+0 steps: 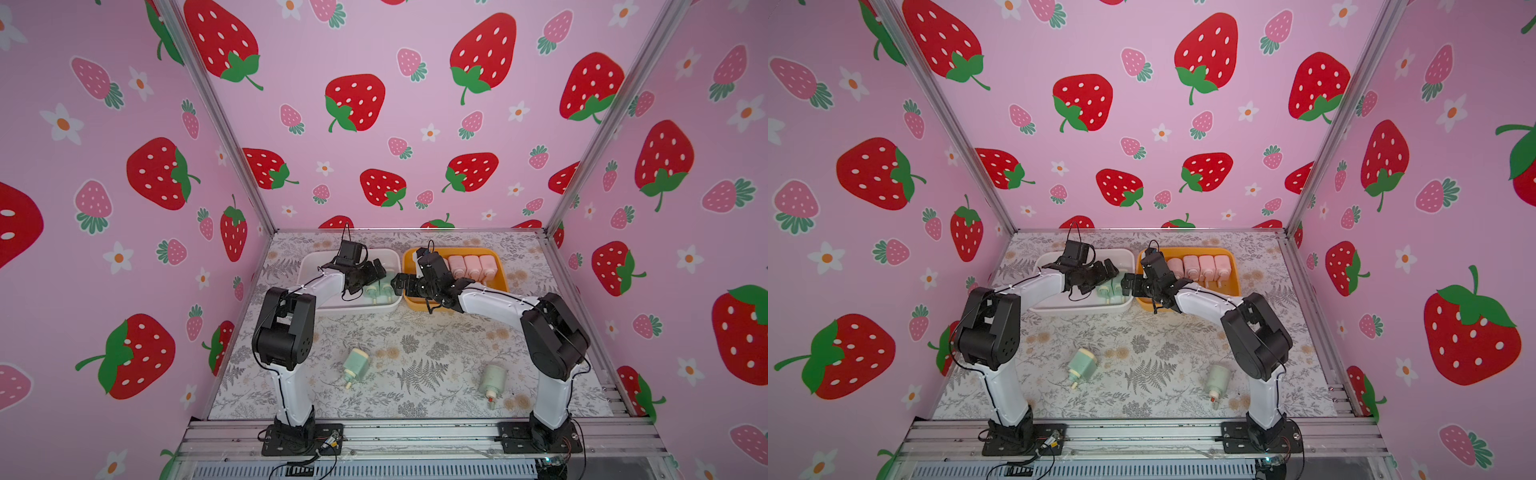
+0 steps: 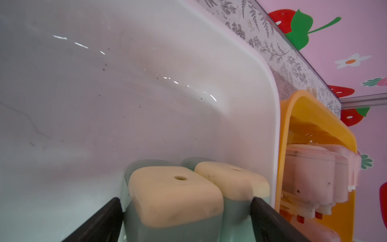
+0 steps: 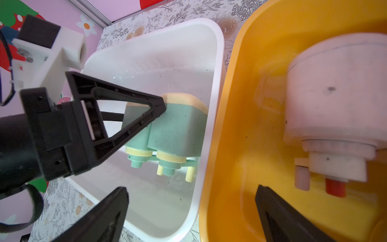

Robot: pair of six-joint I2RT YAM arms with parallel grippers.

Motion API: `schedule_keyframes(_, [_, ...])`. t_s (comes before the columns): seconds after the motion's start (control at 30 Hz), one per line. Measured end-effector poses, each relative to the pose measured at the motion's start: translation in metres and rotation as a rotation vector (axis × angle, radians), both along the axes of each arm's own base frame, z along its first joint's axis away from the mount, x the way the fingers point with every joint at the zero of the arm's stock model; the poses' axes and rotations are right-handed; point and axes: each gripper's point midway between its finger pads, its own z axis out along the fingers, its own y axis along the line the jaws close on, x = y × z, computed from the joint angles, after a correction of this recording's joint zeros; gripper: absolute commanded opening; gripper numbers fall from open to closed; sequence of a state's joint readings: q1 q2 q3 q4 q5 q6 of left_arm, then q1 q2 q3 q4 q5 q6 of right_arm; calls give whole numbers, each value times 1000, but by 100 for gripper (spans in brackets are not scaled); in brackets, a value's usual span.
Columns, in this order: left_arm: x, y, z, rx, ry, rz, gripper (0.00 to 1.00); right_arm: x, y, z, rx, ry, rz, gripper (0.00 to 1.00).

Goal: Place the pencil sharpeners by color into the storage box
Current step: Place the pencil sharpener in the storage box.

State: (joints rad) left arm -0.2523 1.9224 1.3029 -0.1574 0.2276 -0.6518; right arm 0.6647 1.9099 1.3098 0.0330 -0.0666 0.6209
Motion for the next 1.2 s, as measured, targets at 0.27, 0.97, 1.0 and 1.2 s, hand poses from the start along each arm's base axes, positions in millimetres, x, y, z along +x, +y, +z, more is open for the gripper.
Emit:
schedule_keyframes(0.27, [0,0,1,16,-11,-21,100,-1,1,0,3,2,8,100])
schedule_keyframes(0.97, [-51,19,86,85,-150,-55,100,-25,5,13,-35,-97,209,100])
schedule_keyframes(1.0, [-58,22,90,100,-152,-55,100,-28,8,17,-41,-117,245,100])
schedule_keyframes(1.2, [-110,29,96,185,-119,-61,100,-48,16,28,-91,-224,409,100])
